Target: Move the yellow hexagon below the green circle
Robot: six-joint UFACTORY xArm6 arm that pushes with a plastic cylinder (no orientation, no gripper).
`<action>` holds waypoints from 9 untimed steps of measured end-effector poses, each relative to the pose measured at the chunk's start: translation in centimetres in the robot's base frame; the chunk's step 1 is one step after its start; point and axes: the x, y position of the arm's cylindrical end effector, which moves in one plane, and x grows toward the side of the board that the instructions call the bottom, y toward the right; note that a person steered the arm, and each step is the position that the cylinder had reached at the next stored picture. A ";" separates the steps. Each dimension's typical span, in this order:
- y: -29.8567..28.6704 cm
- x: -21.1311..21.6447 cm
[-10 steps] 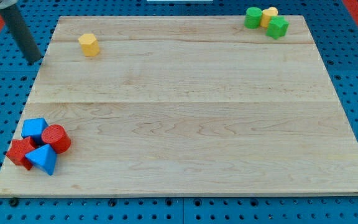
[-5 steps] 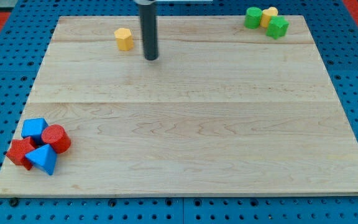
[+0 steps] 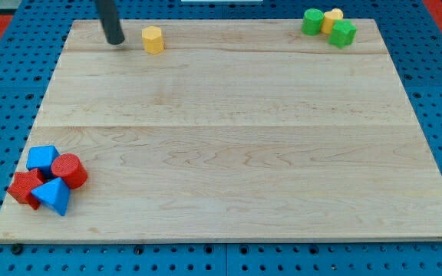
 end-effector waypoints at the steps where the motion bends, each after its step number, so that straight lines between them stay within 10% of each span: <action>1: 7.6 0.4; 7: 27.0 3.9; 9: 21.6 4.4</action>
